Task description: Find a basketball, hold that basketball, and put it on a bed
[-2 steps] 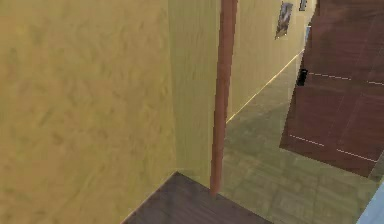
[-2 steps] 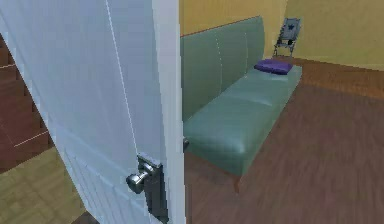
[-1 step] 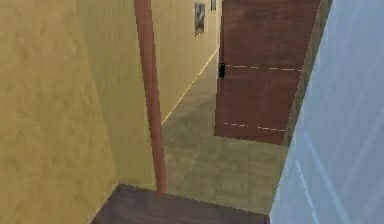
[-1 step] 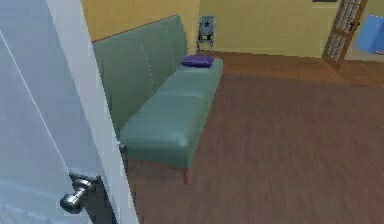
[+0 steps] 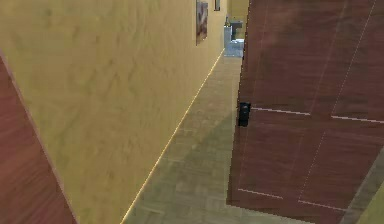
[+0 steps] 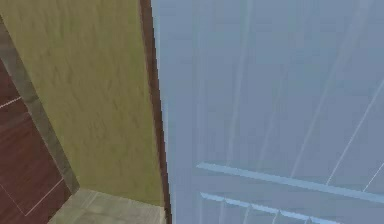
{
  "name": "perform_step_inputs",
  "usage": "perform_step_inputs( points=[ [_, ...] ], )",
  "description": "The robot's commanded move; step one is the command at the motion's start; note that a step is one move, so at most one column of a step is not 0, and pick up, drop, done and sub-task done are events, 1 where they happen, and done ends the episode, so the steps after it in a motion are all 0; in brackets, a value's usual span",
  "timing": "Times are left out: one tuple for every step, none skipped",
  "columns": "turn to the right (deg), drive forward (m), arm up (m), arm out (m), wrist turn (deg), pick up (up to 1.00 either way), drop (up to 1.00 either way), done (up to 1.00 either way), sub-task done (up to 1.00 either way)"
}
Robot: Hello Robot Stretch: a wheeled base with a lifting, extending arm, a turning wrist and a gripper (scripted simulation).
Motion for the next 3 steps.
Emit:
perform_step_inputs(
  points=[
    [3.0,0.0,0.0,0.0,0.0,0.0,0.0,0.0,0.0],
    [0.0,0.5,0.0,0.0,0.0,0.0,0.0,0.0,0.0],
    [-18.0,0.0,0.0,0.0,0.0,0.0,0.0,0.0,0.0]
  ],
)
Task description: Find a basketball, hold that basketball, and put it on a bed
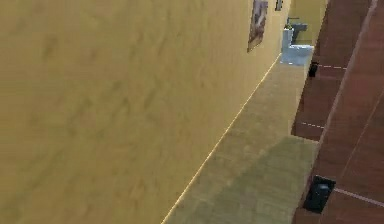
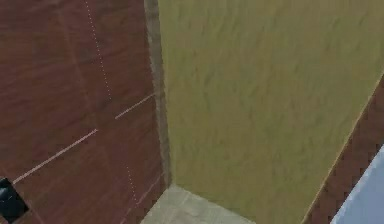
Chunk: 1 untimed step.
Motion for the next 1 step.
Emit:
perform_step_inputs(
  points=[
    [0.0,0.55,0.0,0.0,0.0,0.0,0.0,0.0,0.0]
  ],
)
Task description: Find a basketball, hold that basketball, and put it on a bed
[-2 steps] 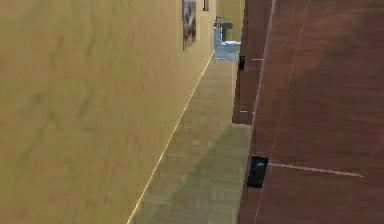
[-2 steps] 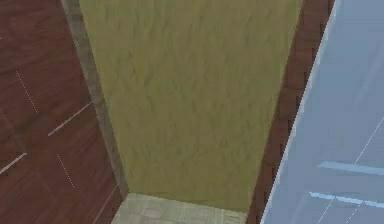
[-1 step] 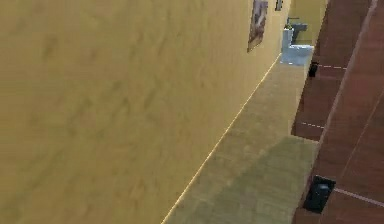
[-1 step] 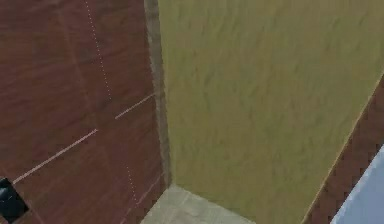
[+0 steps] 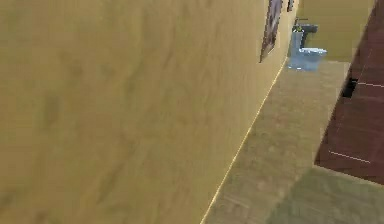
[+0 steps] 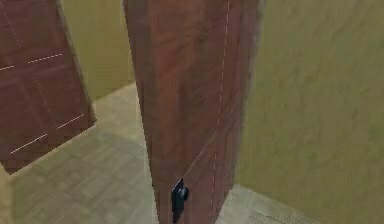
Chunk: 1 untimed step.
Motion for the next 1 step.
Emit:
perform_step_inputs(
  points=[
    [30.0,0.0,0.0,0.0,0.0,0.0,0.0,0.0,0.0]
  ],
)
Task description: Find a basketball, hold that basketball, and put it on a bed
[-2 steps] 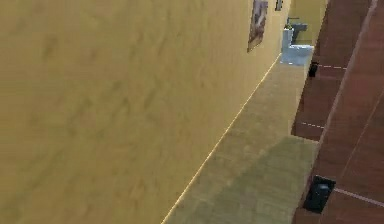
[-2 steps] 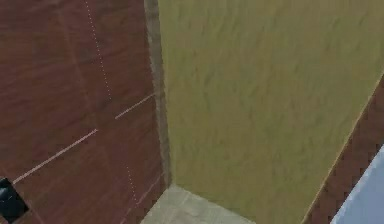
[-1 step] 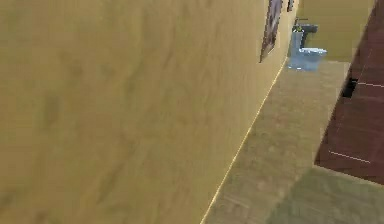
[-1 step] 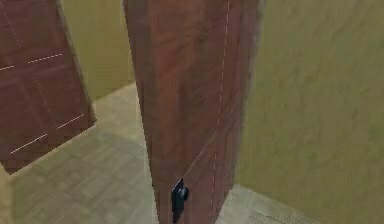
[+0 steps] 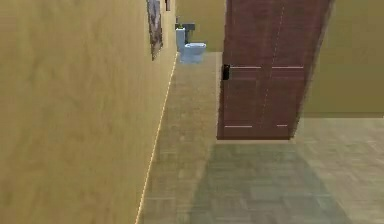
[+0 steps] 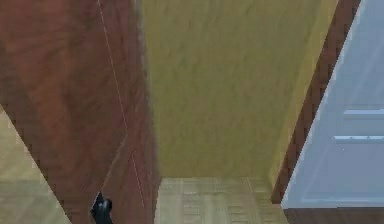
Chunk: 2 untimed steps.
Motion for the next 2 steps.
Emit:
perform_step_inputs(
  points=[
    [0.0,1.0,0.0,0.0,0.0,0.0,0.0,0.0,0.0],
    [3.0,0.0,0.0,0.0,0.0,0.0,0.0,0.0,0.0]
  ],
)
